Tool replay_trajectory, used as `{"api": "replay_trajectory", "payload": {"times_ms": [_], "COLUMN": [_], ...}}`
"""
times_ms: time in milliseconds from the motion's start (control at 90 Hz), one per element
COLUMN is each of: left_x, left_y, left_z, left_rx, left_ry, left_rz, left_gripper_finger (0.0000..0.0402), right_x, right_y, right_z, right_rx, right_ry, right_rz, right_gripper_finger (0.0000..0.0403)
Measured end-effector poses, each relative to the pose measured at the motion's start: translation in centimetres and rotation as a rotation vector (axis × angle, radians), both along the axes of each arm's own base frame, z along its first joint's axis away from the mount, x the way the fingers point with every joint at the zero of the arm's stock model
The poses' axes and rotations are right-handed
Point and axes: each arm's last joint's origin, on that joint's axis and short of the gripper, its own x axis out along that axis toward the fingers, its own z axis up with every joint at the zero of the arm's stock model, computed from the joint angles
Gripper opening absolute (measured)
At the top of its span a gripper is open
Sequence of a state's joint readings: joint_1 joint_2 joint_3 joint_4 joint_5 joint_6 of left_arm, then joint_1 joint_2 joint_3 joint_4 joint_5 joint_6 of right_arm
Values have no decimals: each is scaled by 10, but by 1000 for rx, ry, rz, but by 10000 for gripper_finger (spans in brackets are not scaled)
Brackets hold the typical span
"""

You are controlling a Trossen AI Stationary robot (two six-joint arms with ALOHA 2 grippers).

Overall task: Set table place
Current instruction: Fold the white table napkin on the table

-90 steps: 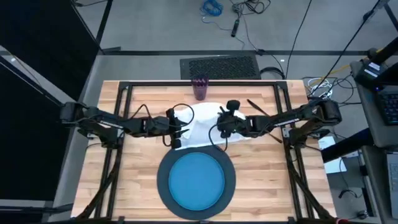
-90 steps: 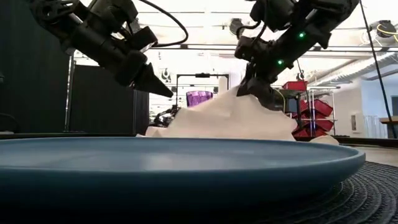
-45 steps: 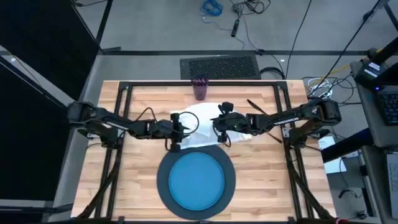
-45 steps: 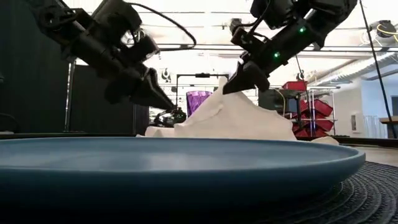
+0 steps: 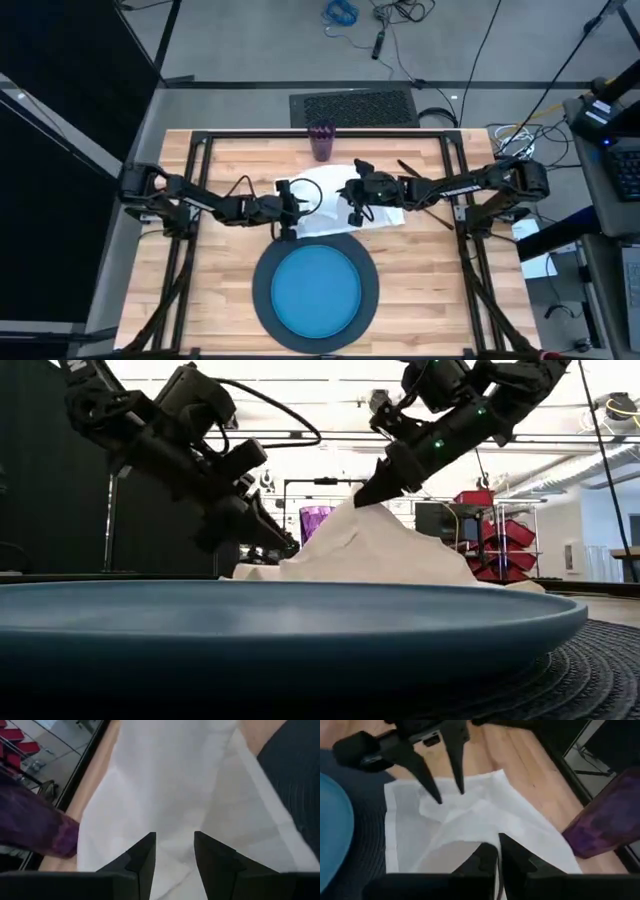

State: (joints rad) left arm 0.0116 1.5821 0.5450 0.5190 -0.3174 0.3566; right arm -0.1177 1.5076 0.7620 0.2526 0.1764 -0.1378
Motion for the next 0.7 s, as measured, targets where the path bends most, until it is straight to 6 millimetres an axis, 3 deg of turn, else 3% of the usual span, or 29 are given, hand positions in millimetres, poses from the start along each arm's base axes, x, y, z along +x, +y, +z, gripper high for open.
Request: {"api": "replay_trajectory", "payload": {"times_ms": [333,700], "left_x": [0,5], "left_y": [0,-6], "left_z": [0,6], "left_rx": [-8,-41], "left_ry": [-3,-30], "left_rz": [1,-69], "left_gripper_finger": [118,118], "right_x": [-6,-8], "right_y": [3,2], "right_z": [20,23], "right_rx": [71,65], "right_ry": [-103,-107], "right_rz": [14,-15], "right_gripper_finger": [0,0]}}
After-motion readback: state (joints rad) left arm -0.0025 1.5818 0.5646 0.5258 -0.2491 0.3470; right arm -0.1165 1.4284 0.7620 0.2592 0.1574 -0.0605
